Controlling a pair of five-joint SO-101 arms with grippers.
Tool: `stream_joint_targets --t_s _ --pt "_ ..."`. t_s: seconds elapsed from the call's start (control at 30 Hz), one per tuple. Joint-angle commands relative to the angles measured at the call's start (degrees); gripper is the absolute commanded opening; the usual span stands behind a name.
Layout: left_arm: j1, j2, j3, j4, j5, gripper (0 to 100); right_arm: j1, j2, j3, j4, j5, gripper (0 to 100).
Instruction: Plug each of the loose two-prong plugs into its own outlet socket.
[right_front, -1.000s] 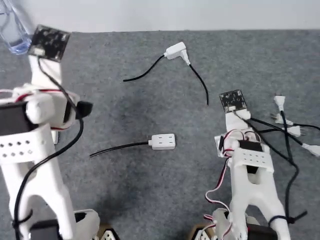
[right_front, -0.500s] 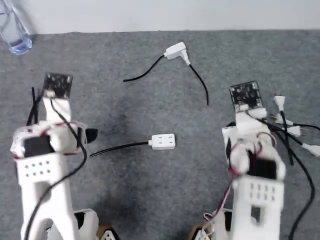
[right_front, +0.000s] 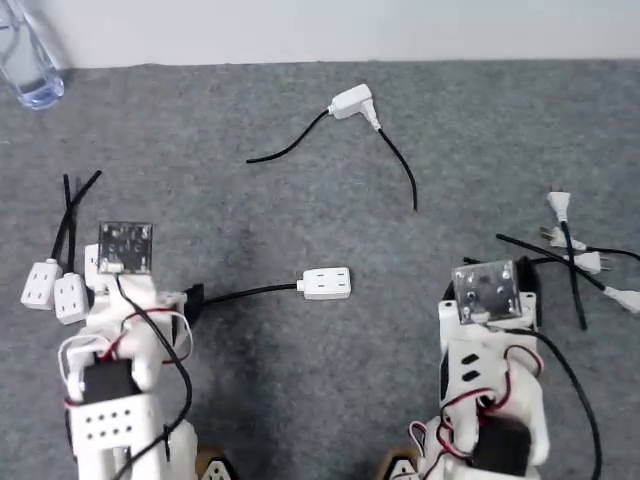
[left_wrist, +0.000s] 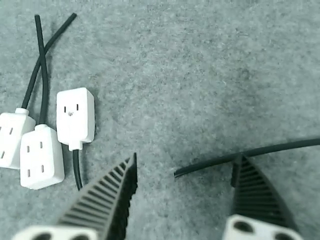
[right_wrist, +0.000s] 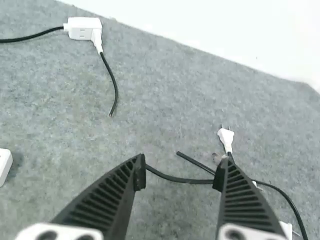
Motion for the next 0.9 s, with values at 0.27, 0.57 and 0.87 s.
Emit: stream_joint_targets --t_s 0.27,0.57,0.87 --pt "-0.2 -20.9 12.0 -3.6 0.6 29 0.3 0.1 0.8 -0.1 -2.1 22.6" --pt "-0.1 -34.6 18.6 -1.4 0.7 29 2.3 0.8 0.7 -5.3 8.8 22.6" --pt "-0.2 -34.0 19.0 -1.2 0.7 29 8.4 0.8 -3.0 -3.6 11.5 22.6"
